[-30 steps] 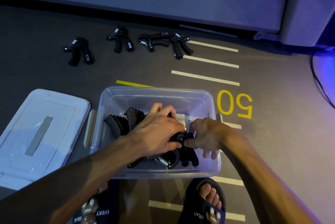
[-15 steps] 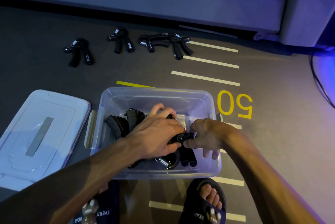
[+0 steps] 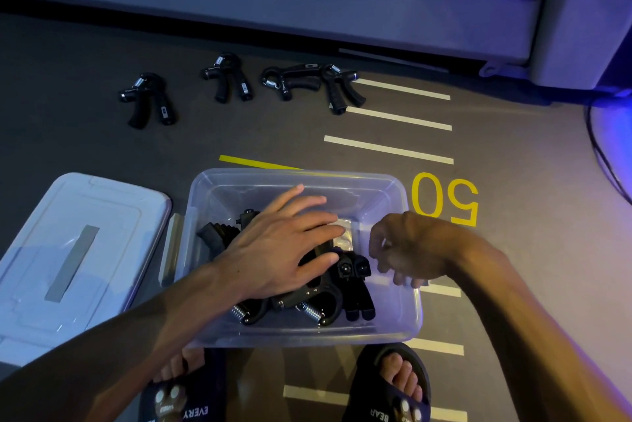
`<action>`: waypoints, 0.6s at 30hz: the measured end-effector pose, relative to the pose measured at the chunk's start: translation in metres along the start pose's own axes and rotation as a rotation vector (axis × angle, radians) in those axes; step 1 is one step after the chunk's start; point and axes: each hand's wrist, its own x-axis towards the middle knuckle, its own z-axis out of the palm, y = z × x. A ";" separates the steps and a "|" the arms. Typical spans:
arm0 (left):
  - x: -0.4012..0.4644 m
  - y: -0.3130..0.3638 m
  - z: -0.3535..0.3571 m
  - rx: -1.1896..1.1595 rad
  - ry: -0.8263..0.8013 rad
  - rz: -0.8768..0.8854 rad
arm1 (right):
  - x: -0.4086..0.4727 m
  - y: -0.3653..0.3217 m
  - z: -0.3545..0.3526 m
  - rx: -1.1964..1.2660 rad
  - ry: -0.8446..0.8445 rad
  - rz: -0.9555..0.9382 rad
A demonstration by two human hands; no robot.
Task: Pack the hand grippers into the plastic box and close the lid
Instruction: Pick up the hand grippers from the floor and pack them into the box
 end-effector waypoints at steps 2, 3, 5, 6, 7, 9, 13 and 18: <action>0.002 -0.007 -0.002 0.004 0.040 -0.011 | 0.002 0.002 -0.011 0.082 0.104 -0.074; 0.004 -0.011 -0.003 0.000 0.066 -0.022 | 0.005 0.002 -0.017 0.144 0.189 -0.120; 0.008 -0.023 -0.008 -0.004 0.122 -0.054 | 0.015 0.001 -0.035 0.232 0.384 -0.225; 0.012 -0.029 -0.012 0.004 0.145 -0.077 | 0.023 -0.001 -0.045 0.255 0.470 -0.270; 0.015 -0.037 -0.015 0.016 0.159 -0.104 | 0.033 -0.003 -0.055 0.279 0.534 -0.302; 0.023 -0.054 -0.021 0.028 0.161 -0.170 | 0.061 -0.002 -0.074 0.336 0.606 -0.329; 0.033 -0.087 -0.023 0.063 0.080 -0.298 | 0.139 0.000 -0.102 0.299 0.654 -0.312; 0.048 -0.101 -0.024 0.072 -0.030 -0.373 | 0.223 -0.013 -0.133 0.033 0.503 -0.162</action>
